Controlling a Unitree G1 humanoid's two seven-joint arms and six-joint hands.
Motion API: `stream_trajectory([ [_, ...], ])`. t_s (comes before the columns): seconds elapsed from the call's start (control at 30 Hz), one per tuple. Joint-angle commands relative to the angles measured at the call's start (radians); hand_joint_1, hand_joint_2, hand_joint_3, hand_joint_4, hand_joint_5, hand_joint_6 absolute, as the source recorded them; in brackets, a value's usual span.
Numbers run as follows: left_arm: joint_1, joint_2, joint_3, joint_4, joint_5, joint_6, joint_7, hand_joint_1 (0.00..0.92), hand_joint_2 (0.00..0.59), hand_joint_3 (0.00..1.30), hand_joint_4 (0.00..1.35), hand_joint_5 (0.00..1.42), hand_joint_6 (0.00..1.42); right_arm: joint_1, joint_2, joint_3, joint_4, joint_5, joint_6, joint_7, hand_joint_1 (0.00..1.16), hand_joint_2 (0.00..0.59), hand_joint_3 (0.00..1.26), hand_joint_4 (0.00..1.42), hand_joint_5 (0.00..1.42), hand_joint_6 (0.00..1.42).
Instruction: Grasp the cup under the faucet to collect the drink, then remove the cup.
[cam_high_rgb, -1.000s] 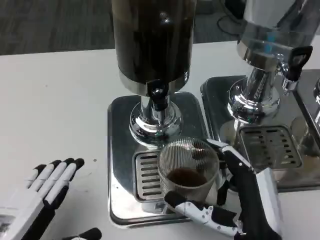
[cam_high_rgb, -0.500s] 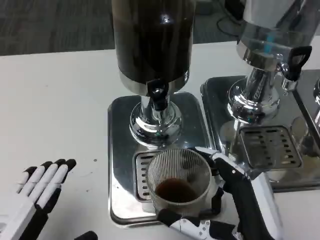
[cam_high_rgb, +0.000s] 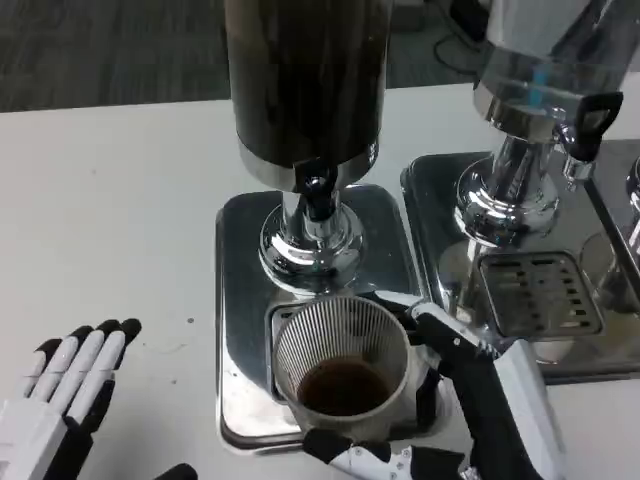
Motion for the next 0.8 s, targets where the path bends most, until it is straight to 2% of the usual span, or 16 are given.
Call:
stream_trajectory([
  [0.03,0.007,0.000,0.002,-0.002,0.006,0.004,0.011,0.000,0.101,0.00,0.00,0.00,0.00,-0.011,-0.001,0.000,-0.014,0.005,-0.049,-0.007,0.90,0.186,0.59,0.62,0.77,1.21],
  [0.17,0.013,0.001,0.002,-0.009,0.007,0.002,0.009,0.000,0.100,0.00,0.00,0.00,0.00,-0.016,-0.002,-0.003,0.001,0.029,-0.056,0.004,0.90,0.186,0.59,0.62,0.77,1.21],
  [0.8,0.009,0.005,-0.001,0.002,0.001,-0.010,0.009,0.000,0.095,0.00,0.00,0.00,0.00,-0.009,0.010,-0.008,0.004,0.024,-0.058,-0.001,0.87,0.199,0.59,0.63,0.79,1.21],
])
